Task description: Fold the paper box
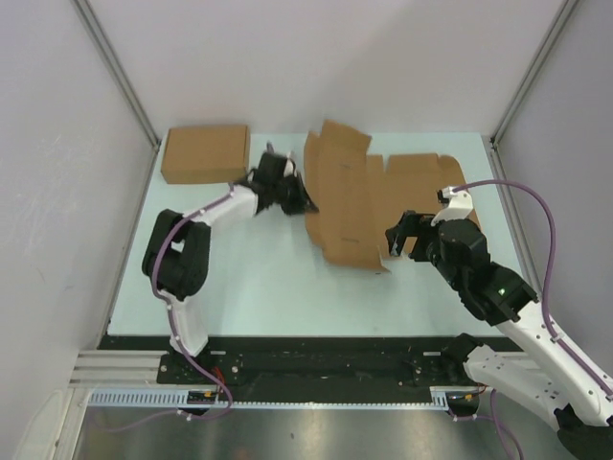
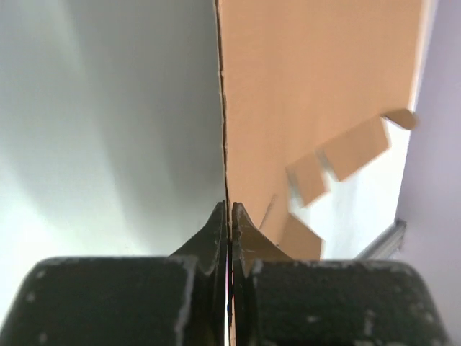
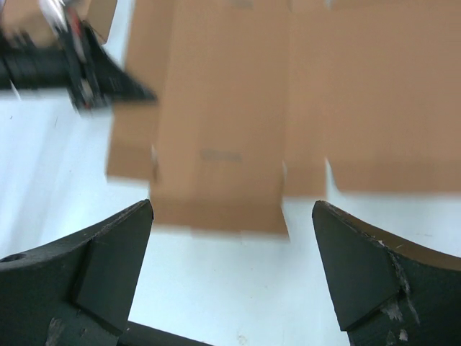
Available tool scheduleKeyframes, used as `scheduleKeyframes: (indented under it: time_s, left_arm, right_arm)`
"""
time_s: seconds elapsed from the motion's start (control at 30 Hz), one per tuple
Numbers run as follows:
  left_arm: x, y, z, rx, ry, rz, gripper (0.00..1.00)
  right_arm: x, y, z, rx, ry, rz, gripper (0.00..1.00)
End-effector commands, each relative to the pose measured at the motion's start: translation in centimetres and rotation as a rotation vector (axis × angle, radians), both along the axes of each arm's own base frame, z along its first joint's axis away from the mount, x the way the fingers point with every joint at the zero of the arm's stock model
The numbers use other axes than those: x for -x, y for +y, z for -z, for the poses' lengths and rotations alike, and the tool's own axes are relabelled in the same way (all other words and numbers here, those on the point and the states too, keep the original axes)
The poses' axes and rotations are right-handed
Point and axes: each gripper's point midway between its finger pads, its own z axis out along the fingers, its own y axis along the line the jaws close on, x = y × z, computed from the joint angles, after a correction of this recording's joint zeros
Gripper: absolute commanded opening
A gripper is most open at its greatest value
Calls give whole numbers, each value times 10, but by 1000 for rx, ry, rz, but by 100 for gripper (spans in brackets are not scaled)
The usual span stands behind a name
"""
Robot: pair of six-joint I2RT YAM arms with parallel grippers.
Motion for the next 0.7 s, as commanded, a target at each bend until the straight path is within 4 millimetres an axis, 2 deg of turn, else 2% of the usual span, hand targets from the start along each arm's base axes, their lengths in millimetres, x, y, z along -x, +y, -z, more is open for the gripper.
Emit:
scheduleKeyframes:
  time_s: [0.0, 0.03, 0.07, 0.1, 0.13, 0.17, 0.23, 0.3, 0.33, 0.4, 0.57, 0.67]
  left_arm:
    - [-27, 29, -39, -222, -110, 211, 1]
    - [-49, 25, -52, -245, -158, 222, 1]
    - [-56, 30, -50, -296, -164, 225, 0]
    - [-54, 37, -42, -351, -136, 269, 0]
    - [-68, 34, -41, -374, -149, 282, 0]
    - [-71, 36, -36, -401, -140, 297, 0]
    - [-69, 39, -19, -435, -95, 344, 0]
    - [-62, 36, -11, -430, -82, 389, 0]
    - [-52, 37, -2, -422, -57, 409, 0]
    - [-43, 26, 1, -381, -86, 465, 0]
    - [-5, 19, 23, -407, -62, 631, 0]
    - [-1, 24, 28, -436, -57, 636, 1]
  right_arm:
    - [-2, 4, -7, -11, -23, -23, 100]
    - [-1, 4, -6, -10, -18, -29, 100]
    - [0, 4, -5, -9, -13, -33, 100]
    - [1, 4, -4, -6, -11, -36, 100]
    - [4, 3, -2, 1, -1, -37, 100]
    - [4, 1, -1, 9, 1, -30, 100]
    - [5, -4, 3, 32, 13, -21, 100]
    - [3, -8, 5, 48, 14, 4, 100]
    - [1, -10, 5, 50, 14, 15, 100]
    - [-2, -12, 9, 55, 27, 32, 100]
    - [-9, -6, 15, 18, 63, 33, 100]
    - [-9, -2, 16, -3, 73, 24, 100]
